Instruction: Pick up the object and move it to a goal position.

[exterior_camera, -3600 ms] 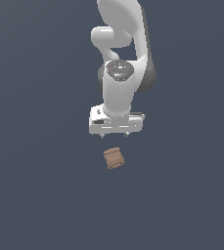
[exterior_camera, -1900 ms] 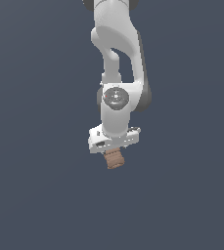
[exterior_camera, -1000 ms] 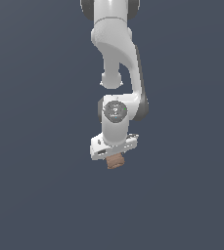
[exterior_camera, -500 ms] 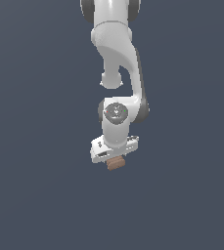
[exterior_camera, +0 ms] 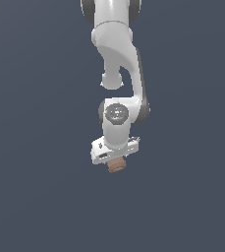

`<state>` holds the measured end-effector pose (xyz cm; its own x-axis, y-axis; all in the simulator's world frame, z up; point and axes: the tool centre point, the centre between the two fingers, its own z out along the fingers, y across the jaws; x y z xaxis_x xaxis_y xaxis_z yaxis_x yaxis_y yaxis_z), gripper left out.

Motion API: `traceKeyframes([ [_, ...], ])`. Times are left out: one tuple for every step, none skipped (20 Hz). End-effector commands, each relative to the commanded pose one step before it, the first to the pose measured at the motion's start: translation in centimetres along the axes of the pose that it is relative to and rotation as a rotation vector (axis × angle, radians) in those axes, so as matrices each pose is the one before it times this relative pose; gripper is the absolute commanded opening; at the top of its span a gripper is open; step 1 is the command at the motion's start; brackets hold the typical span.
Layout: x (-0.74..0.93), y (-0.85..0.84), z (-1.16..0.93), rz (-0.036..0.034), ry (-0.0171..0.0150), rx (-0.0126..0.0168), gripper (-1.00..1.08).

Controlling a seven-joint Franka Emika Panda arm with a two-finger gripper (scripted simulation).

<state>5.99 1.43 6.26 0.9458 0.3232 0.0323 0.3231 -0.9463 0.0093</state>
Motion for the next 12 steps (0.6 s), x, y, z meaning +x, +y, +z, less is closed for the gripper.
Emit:
traceKeyframes([
  [-0.034, 0.076, -0.054, 0.00068, -0.00026, -0.00013, -1.0],
  [0.038, 0.05, -0.19, -0.0004, 0.00142, -0.00046, -1.0],
  [0.054, 0.066, -0.282, -0.00061, 0.0022, -0.0007, -1.0],
  [0.069, 0.089, -0.348, -0.00073, 0.00262, -0.00084, -1.0],
  [0.084, 0.109, -0.43, -0.0009, 0.00324, -0.00103, -1.0],
  [0.1, 0.13, -0.508, -0.00107, 0.00382, -0.00121, -1.0],
  [0.117, 0.15, -0.595, -0.00126, 0.0045, -0.00142, -1.0],
  [0.134, 0.171, -0.68, -0.00143, 0.00513, -0.00162, -1.0],
  [0.151, 0.193, -0.77, -0.00163, 0.00583, -0.00183, -1.0],
  [0.169, 0.216, -0.857, -0.00181, 0.00646, -0.00202, -1.0],
  [0.188, 0.239, -0.954, -0.00202, 0.0072, -0.00225, -1.0],
  [0.208, 0.264, -1.053, -0.00223, 0.00796, -0.00247, -1.0],
])
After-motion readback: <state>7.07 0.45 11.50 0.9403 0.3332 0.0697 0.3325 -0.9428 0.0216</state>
